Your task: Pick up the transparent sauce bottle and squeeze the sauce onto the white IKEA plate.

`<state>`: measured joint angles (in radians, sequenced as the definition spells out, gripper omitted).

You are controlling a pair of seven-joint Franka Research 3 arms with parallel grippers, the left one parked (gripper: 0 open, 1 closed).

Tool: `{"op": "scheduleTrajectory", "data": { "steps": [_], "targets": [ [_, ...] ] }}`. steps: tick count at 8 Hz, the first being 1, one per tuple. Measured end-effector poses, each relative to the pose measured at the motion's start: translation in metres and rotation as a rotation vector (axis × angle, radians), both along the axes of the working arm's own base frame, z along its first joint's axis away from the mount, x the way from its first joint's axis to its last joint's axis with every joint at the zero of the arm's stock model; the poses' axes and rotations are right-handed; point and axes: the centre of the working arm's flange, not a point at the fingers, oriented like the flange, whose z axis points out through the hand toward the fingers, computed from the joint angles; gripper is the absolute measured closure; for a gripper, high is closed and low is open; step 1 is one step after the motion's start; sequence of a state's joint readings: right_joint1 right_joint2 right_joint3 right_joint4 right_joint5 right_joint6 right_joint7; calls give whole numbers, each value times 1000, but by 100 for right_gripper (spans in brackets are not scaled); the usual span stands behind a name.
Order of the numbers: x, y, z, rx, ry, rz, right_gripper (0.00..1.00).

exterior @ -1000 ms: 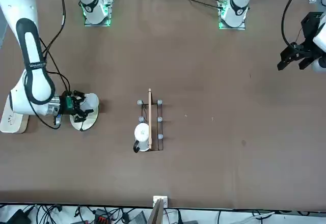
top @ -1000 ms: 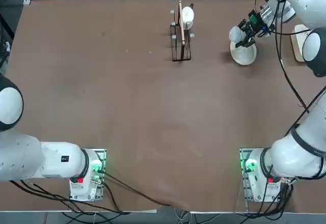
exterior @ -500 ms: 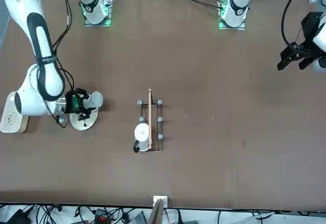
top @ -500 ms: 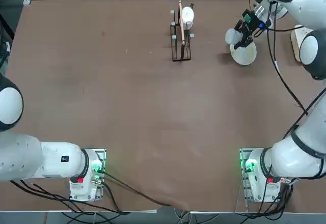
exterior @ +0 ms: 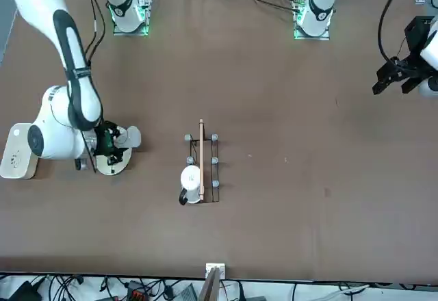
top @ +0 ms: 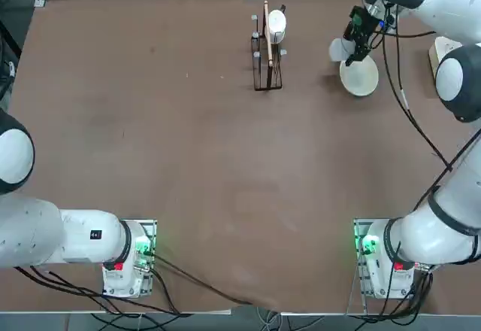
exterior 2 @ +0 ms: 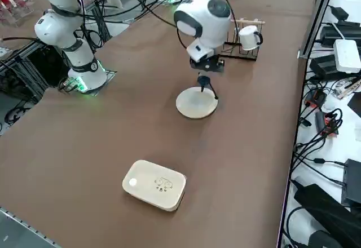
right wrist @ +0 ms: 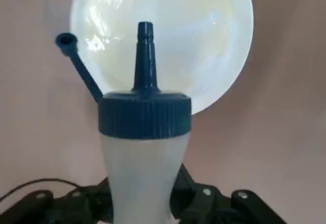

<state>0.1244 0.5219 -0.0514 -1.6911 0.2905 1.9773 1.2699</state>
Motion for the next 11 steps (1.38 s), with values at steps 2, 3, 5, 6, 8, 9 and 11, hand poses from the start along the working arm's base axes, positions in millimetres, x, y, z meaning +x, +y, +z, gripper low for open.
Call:
{"op": "scheduleTrajectory", "data": {
  "steps": [2, 3, 5, 6, 8, 9, 11],
  "targets": [
    [1, 25, 15, -72, -21, 18, 66],
    [-1, 36, 18, -122, -26, 30, 66],
    [-5, 59, 18, -253, -41, 65, 66],
    [-8, 69, 18, -313, -51, 68, 66],
    [-14, 81, 17, -405, -47, 88, 66],
    [-18, 87, 17, -476, -47, 104, 66],
    [-29, 92, 17, -635, -8, 156, 66]
  ]
}}
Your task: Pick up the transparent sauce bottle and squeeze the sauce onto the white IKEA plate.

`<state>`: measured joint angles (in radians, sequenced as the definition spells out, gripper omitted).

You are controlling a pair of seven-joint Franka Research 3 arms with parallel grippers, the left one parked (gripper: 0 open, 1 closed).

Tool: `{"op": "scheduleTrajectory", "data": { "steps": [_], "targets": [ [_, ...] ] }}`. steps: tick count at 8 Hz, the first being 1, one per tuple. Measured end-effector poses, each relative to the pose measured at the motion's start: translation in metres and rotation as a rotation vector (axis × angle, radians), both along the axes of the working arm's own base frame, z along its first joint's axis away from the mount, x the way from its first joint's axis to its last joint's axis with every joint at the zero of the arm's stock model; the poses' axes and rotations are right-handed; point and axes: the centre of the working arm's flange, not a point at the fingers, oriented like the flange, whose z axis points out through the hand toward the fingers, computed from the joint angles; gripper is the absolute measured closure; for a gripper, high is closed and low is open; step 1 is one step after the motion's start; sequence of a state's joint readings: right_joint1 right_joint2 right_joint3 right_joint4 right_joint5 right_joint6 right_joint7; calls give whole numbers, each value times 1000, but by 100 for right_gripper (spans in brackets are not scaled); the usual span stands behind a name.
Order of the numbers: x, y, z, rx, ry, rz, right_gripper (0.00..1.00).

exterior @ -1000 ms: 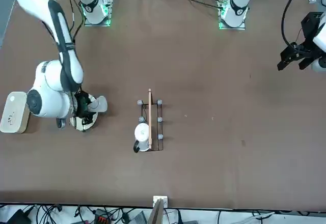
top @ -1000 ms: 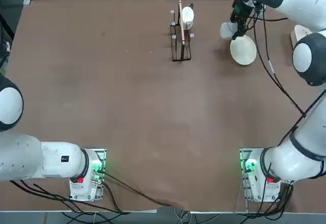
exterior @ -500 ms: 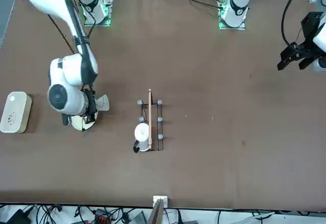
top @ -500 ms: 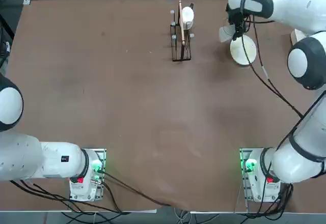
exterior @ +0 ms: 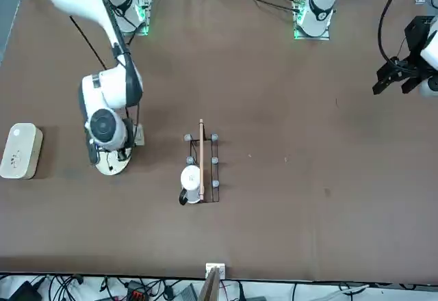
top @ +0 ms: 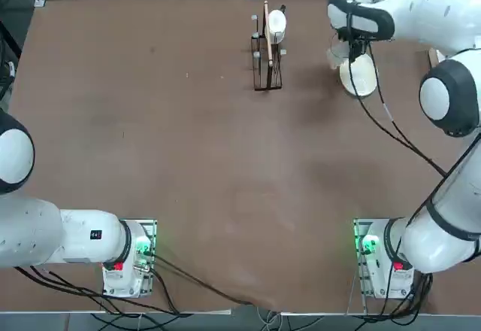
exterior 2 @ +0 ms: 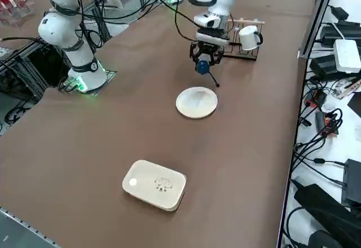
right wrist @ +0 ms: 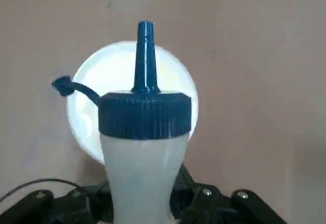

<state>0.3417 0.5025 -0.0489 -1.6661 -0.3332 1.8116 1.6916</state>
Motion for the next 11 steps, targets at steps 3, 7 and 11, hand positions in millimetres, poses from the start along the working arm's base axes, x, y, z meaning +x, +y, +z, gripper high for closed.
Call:
{"op": "scheduleTrajectory", "data": {
  "steps": [3, 7, 11],
  "targets": [
    [-13, -8, 11, -240, 87, 3, 66],
    [-26, -91, -51, -636, 170, -249, 66],
    [-55, -196, -94, -956, 120, -441, 66]
  ]
}}
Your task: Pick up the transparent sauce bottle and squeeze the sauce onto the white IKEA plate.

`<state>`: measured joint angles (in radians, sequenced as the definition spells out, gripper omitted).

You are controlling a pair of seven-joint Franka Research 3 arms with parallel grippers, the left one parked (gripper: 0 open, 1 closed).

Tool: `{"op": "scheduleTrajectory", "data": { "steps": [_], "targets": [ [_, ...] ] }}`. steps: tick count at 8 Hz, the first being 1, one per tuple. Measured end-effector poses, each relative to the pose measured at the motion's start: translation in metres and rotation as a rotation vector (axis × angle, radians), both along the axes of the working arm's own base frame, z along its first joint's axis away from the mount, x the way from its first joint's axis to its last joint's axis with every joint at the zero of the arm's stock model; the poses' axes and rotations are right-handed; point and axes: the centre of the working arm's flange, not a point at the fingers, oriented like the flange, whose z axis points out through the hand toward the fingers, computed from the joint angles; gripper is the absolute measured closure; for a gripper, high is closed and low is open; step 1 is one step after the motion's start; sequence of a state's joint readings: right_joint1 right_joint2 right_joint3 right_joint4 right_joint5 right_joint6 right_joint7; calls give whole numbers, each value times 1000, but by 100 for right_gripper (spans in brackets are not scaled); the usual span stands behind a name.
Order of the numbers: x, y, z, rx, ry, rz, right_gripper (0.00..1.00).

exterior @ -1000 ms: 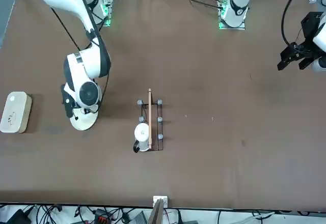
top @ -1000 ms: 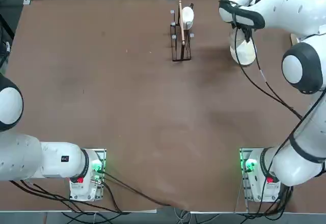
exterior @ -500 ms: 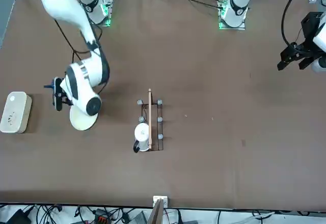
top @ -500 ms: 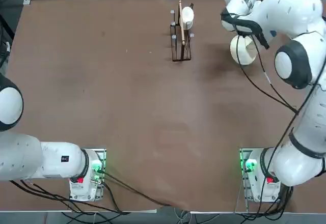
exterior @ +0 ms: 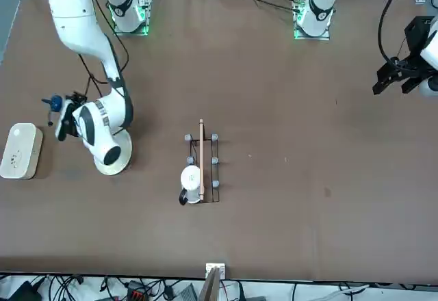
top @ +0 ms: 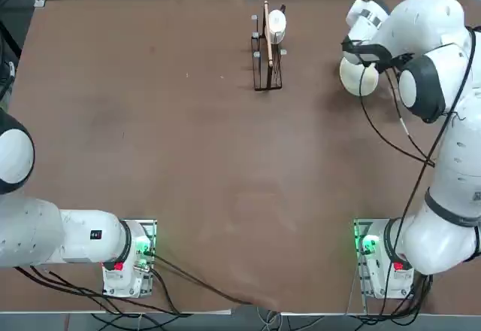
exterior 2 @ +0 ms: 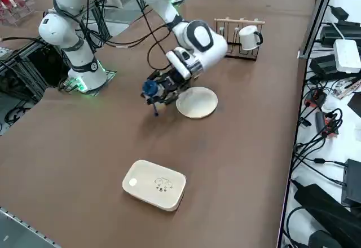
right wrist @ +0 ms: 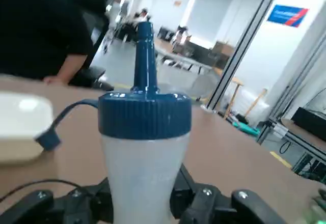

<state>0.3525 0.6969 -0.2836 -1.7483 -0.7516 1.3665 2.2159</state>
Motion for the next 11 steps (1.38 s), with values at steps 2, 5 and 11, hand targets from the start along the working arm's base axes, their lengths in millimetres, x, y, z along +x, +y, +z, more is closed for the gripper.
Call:
{"op": "scheduleTrajectory", "data": {
  "steps": [2, 5, 11],
  "targets": [
    [-29, -54, -12, -134, -41, -26, 66],
    [-83, -119, -33, -185, -79, -41, 66],
    [-195, -208, -73, -264, -147, -48, 66]
  ]
}}
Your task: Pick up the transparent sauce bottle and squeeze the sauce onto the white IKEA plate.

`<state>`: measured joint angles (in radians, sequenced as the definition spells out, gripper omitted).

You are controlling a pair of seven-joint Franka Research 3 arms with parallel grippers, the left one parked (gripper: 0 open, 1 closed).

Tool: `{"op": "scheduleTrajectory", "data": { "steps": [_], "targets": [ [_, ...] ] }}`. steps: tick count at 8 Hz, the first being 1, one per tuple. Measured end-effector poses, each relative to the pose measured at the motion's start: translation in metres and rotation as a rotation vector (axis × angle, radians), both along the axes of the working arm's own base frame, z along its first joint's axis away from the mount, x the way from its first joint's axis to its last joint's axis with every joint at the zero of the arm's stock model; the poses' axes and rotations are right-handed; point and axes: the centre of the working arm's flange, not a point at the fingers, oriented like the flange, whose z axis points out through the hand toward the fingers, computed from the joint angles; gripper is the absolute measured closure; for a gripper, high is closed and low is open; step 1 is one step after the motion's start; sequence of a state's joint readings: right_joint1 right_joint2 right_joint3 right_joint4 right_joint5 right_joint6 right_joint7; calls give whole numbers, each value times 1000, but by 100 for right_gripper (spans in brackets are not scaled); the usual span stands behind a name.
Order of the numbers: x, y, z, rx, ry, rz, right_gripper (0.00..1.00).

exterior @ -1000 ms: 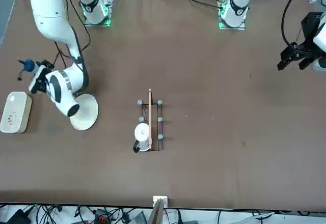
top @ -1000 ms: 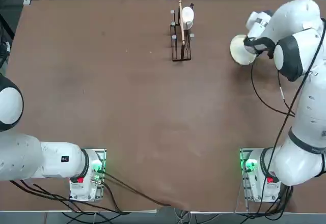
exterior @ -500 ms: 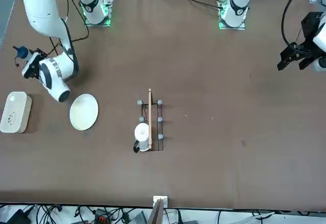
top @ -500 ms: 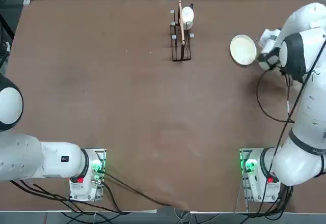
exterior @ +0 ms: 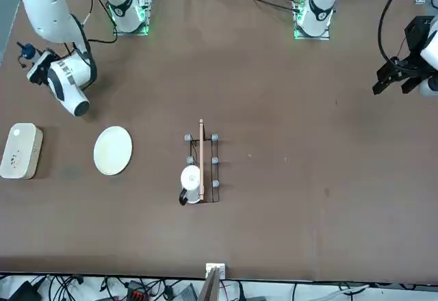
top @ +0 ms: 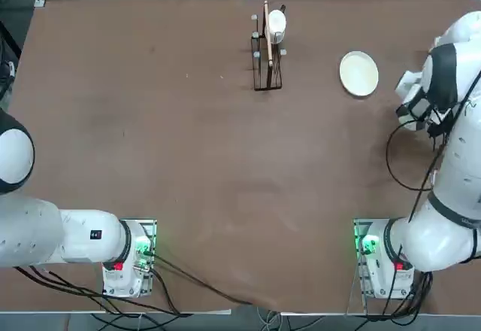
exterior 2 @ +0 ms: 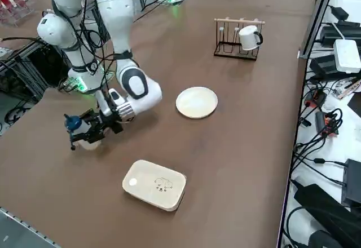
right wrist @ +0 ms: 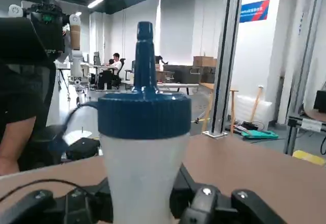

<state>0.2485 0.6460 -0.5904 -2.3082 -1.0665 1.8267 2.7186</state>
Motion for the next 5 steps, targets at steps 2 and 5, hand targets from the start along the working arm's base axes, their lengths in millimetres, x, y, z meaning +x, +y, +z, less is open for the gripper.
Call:
{"op": "scheduleTrajectory", "data": {
  "steps": [2, 5],
  "targets": [
    [-16, -20, -5, 2, 10, 5, 66],
    [-20, -20, -12, 18, 15, 10, 66]
  ]
}}
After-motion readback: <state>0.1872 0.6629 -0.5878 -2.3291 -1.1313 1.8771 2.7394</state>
